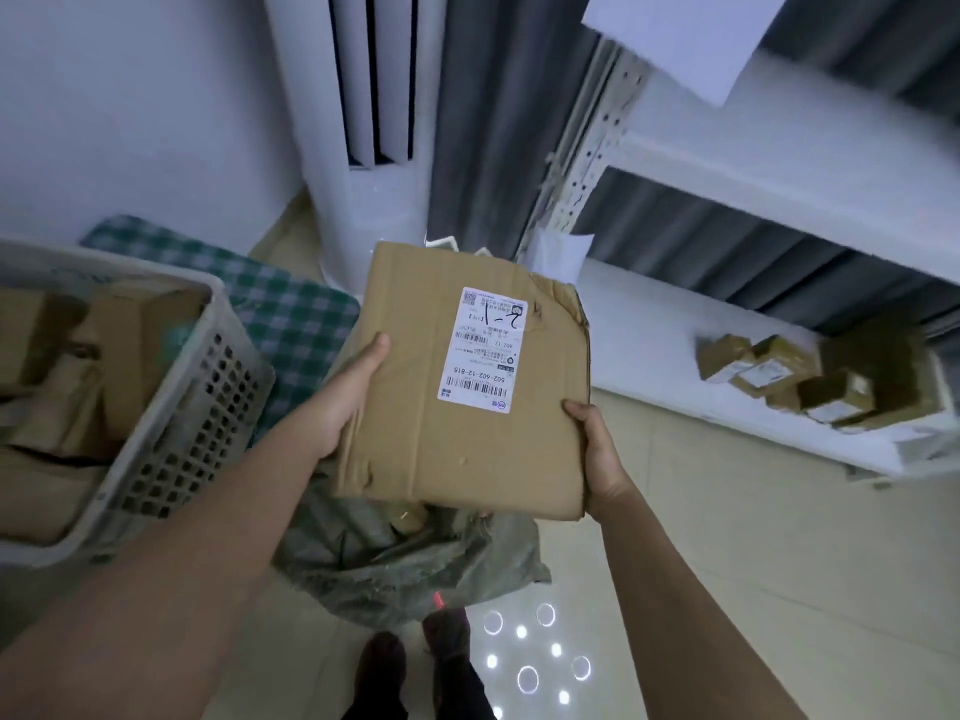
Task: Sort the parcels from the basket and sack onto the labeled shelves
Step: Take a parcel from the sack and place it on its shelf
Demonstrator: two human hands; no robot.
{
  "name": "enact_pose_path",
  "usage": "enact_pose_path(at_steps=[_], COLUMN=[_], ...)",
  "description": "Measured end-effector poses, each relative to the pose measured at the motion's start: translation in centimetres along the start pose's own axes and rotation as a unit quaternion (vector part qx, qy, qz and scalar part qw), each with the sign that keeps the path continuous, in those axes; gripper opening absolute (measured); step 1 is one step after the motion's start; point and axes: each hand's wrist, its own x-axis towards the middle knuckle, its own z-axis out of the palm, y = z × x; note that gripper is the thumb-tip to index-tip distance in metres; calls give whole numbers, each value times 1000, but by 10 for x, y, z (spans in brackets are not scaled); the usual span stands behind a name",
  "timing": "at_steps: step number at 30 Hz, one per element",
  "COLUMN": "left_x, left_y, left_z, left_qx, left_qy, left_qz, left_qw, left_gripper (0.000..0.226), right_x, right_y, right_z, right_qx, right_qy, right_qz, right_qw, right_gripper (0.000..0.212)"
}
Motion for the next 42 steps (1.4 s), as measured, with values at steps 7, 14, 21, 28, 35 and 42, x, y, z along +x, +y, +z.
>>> enact_pose_path(at_steps=[7,14,21,28,35,42], left_x=[-68,-143,-219,-279,-324,-340], left_y=[80,160,232,281,324,350], left_z=[39,78,113,146,203,294], left_qx=[50,64,76,66,88,110], left_qy=[-25,-71,-98,-113,-149,-171], left_qz=[105,254,347,427,455,482], left_qw=[993,962,930,895,874,853], left_gripper=[104,100,108,114,94,102], right_x=[-95,-172,-241,-301,-354,-388], right_y=[-68,-131,-190,-244,-282,-315], right_z=[-4,-6,-5,-10,-41,-111], right_qx=[36,57,65,46,46,66], right_qy=[7,0,-8,-6,-23,2], right_qz=[-131,-247,-349,-445,-512,-554], right_qw=[991,967,935,894,857,830], right_gripper=[33,33,36,37,33,42])
